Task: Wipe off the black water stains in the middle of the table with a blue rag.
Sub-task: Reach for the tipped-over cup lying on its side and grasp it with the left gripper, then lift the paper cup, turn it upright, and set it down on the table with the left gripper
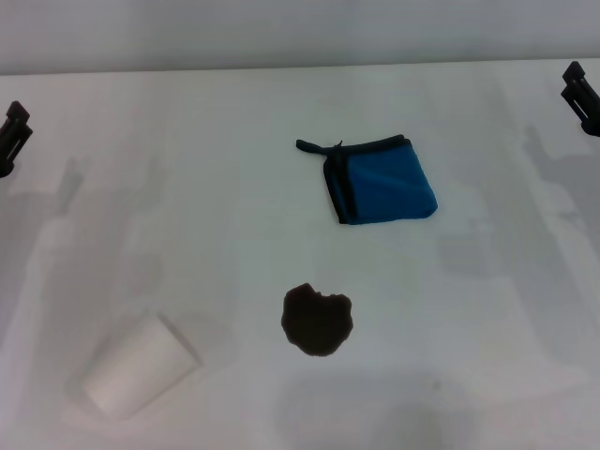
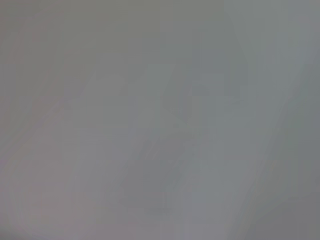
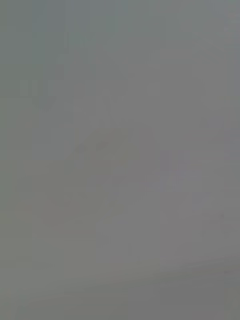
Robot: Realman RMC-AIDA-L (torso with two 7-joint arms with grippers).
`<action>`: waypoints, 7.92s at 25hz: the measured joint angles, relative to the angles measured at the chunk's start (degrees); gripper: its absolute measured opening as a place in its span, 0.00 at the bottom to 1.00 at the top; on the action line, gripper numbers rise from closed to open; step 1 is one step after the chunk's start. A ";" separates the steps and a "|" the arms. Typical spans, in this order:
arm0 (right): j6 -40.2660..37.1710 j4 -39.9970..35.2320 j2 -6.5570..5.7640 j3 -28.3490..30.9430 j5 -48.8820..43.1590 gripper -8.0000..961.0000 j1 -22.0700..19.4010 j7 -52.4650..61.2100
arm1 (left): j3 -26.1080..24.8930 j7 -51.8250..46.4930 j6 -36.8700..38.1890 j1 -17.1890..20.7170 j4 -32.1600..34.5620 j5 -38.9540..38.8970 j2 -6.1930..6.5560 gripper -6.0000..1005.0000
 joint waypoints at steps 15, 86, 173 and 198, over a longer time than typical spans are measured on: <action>1.42 -0.10 -0.18 -0.87 -0.18 0.90 0.05 0.02 | 3.61 -35.05 10.46 -1.31 13.19 17.76 3.77 0.87; 0.89 -0.12 -0.18 -0.10 -0.87 0.89 1.63 0.02 | 12.50 -108.94 -44.53 -23.26 53.34 132.46 0.71 0.86; 0.82 -1.97 -0.52 -0.24 -1.32 0.89 1.35 0.10 | -0.74 -106.61 -31.02 -10.63 60.29 116.25 1.01 0.67; 0.52 -2.32 -0.34 -0.10 -0.87 0.89 1.37 0.10 | 0.85 -60.87 3.47 12.46 50.23 66.79 0.46 0.58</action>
